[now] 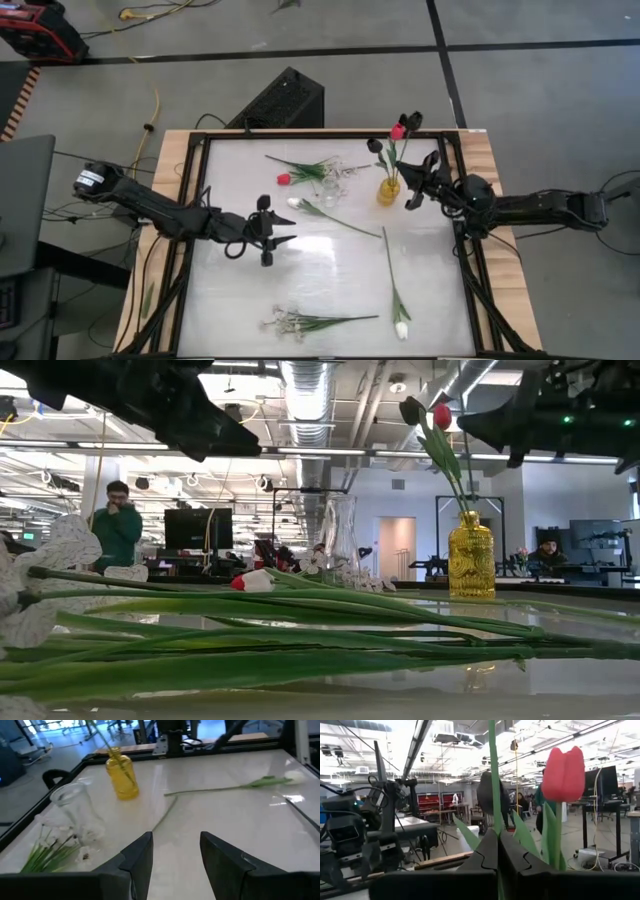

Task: Sort flowers into vase by color
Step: Put the black flower into the yellow vase

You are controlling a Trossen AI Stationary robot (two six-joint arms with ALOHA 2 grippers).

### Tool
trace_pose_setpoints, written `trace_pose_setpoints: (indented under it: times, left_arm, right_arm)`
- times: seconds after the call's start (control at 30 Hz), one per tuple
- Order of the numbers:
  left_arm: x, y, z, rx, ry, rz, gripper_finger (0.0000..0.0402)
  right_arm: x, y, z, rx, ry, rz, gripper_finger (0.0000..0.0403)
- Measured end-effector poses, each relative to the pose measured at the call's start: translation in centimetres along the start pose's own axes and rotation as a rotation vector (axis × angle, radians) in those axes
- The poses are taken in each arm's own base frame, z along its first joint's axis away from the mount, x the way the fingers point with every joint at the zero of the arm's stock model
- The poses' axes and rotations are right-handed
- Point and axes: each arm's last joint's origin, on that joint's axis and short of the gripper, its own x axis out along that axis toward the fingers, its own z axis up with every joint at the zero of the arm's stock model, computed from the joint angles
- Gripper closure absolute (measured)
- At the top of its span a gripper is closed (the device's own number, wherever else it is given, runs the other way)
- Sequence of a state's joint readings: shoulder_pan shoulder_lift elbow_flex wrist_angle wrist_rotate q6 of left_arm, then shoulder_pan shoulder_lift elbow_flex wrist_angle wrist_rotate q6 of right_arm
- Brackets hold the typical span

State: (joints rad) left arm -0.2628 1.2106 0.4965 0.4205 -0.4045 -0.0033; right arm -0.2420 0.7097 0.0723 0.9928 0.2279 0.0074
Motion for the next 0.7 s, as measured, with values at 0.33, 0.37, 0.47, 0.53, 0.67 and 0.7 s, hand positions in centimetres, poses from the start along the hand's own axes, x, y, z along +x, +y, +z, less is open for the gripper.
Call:
trace_pose_setpoints:
  times: [0.33, 0.37, 0.47, 0.53, 0.67, 0.7]
  left_arm:
    - [0.2, 0.4, 0.0, -0.058, 0.006, -0.011, 0.0248]
    - [0.2, 0.4, -0.1, -0.058, 0.007, -0.013, 0.0248]
    - [0.2, 0.4, -0.1, -0.066, 0.008, -0.013, 0.0248]
    - [0.2, 0.4, -0.1, -0.065, 0.012, -0.013, 0.0248]
    - [0.2, 0.4, -0.3, -0.072, 0.027, -0.012, 0.0248]
    - [0.2, 0.4, -0.3, -0.077, 0.033, -0.012, 0.0248]
  right_arm:
    - [0.4, -0.1, -1.1, -0.029, 0.067, -0.013, 0.0381]
    - [0.5, -0.2, -1.3, -0.031, 0.076, -0.017, 0.0381]
    - [0.6, -0.1, -1.7, -0.036, 0.104, -0.017, 0.0381]
    - [0.6, -0.1, -1.9, -0.038, 0.113, -0.017, 0.0381]
    - [0.6, -0.1, -2.0, -0.039, 0.123, -0.018, 0.0379]
    - [0.6, -0.1, -2.0, -0.039, 0.122, -0.018, 0.0373]
